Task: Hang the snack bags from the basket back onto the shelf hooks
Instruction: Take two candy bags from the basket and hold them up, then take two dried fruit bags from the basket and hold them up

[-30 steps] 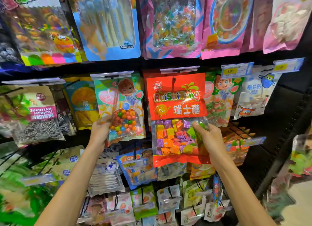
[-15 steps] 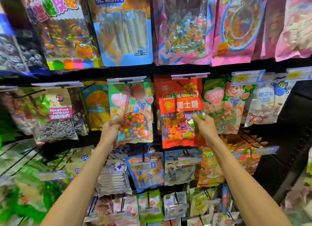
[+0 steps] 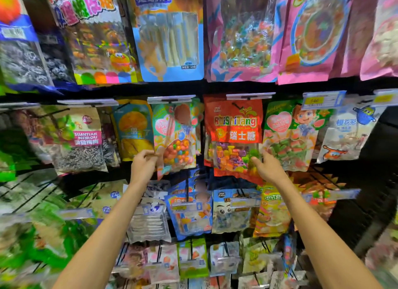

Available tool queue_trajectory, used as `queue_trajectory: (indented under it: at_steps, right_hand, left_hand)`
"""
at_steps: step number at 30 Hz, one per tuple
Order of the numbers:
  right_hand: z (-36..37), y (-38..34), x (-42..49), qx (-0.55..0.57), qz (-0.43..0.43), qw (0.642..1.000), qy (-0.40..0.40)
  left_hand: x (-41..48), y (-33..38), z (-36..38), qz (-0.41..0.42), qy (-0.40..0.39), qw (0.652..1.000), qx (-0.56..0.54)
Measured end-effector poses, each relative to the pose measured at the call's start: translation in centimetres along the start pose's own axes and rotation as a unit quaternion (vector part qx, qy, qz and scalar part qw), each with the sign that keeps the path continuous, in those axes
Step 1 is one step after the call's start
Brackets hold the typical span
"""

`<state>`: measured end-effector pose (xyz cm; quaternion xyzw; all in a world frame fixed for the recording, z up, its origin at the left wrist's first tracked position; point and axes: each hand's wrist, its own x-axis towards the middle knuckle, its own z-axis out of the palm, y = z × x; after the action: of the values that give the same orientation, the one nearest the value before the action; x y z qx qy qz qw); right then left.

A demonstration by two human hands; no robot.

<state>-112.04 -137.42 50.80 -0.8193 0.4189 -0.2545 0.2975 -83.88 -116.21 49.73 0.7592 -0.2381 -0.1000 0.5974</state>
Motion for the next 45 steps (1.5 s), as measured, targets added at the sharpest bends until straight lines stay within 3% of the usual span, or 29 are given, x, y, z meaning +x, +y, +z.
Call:
queue_trajectory:
  at_steps: [3,6,11,16,22,28,36,40,45]
  right_hand:
    - [-0.3,1.1,-0.2,-0.139,-0.008,0.99,-0.032]
    - [-0.9,0.8,-1.4,-0.255,-0.029,0.965,-0.055]
    - [-1.7,-1.1,-3.0,-0.366,-0.075,0.925,-0.067]
    - [-0.9,-3.1,-3.9,-0.405,-0.107,0.904,-0.085]
    - [1.6,-5.9,-5.9,-0.388,-0.183,0.894,-0.128]
    - [7.1,-11.2,-8.6,-0.385,-0.292,0.859,-0.168]
    - [16.3,-22.9,-16.4,-0.345,-0.412,0.816,-0.213]
    - [20.7,-29.6,-22.1,-0.326,-0.457,0.793,-0.236]
    - [26.8,-38.0,-30.7,-0.323,-0.503,0.761,-0.253]
  left_hand:
    - [-1.2,0.1,-0.6,0.029,0.025,0.997,0.061]
    - [-1.7,0.3,-1.1,0.078,0.011,0.975,0.209]
    - [-3.1,1.7,-1.8,0.114,-0.039,0.871,0.476]
    - [-6.5,2.7,-2.1,0.108,-0.053,0.802,0.585]
    - [-11.3,2.6,-4.8,0.067,-0.059,0.777,0.623]
    - [-16.0,1.5,-11.5,0.007,0.001,0.764,0.645]
    - [-22.8,-1.1,-25.2,-0.091,0.071,0.767,0.632]
    - [-26.3,-3.1,-33.6,-0.141,0.107,0.746,0.642]
    - [-31.5,-5.7,-44.4,-0.186,0.129,0.745,0.628]
